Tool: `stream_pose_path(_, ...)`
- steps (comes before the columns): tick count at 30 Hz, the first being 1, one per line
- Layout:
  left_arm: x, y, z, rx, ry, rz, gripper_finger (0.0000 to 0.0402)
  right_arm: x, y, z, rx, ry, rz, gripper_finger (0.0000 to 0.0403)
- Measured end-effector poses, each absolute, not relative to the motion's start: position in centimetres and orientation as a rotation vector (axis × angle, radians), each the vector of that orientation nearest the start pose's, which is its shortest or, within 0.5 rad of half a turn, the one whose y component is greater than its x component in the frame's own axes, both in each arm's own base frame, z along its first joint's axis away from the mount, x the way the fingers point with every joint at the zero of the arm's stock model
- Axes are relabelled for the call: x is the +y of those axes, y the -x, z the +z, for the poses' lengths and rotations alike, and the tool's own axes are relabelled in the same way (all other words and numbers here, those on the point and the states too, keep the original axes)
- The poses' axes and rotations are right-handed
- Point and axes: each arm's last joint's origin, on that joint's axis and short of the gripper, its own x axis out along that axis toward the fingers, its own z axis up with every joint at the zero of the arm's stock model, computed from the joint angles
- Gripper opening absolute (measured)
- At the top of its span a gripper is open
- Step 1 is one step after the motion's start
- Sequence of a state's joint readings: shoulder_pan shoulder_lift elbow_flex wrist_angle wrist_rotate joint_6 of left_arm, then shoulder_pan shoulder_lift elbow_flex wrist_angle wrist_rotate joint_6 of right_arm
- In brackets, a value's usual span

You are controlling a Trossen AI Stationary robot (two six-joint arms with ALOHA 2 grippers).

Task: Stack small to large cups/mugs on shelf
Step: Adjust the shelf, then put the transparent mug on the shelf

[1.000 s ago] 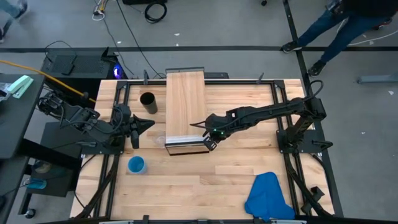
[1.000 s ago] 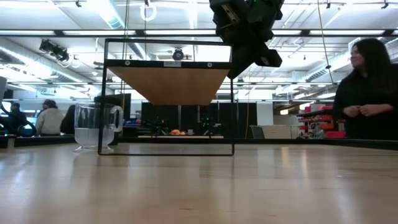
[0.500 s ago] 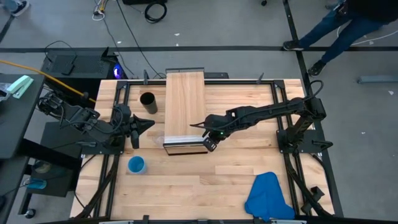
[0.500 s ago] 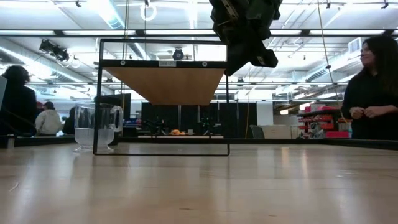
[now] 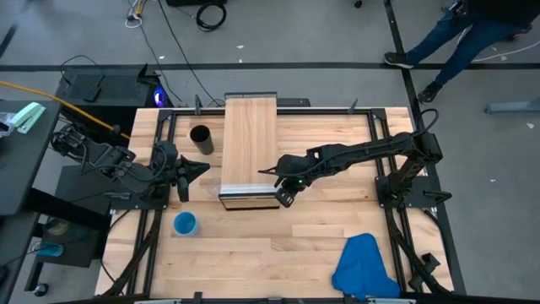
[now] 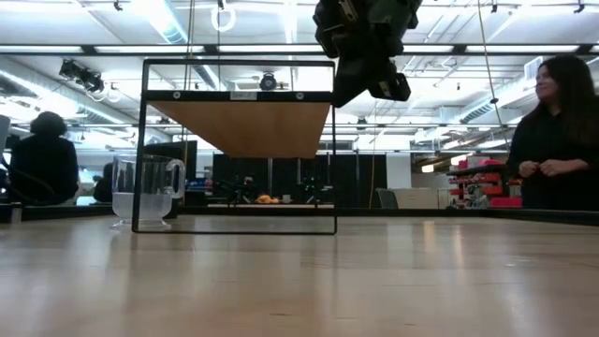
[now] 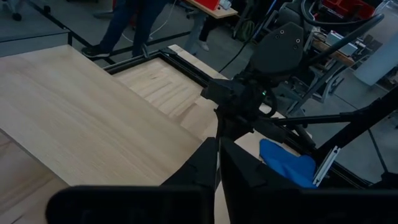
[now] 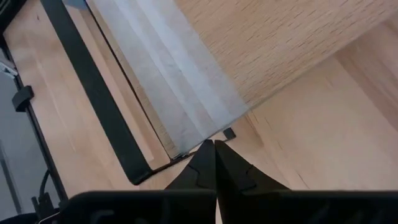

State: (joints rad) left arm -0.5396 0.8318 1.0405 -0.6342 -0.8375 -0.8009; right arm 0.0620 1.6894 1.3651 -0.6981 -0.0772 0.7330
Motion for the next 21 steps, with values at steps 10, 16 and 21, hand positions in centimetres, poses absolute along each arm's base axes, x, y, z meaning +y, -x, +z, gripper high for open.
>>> stream_pose_path(10, -5.80, -13.87, 37.21, 0.191, 0.516, 0.402, 0.0019, 2.42, -35.33, 26.26, 1.012, -0.660, -0.236, 0.0000)
stream_pose_path(16, -5.80, -13.87, 37.21, 0.191, 0.516, 0.402, 0.0018, 2.41, -35.16, 26.17, 1.030, -0.661, -0.246, 0.0000)
stream_pose_path(21, -5.80, -13.87, 37.21, 0.191, 0.517, 0.402, 0.0027, 2.41, -34.94, 26.04, 1.056, -0.677, -0.264, 0.0000)
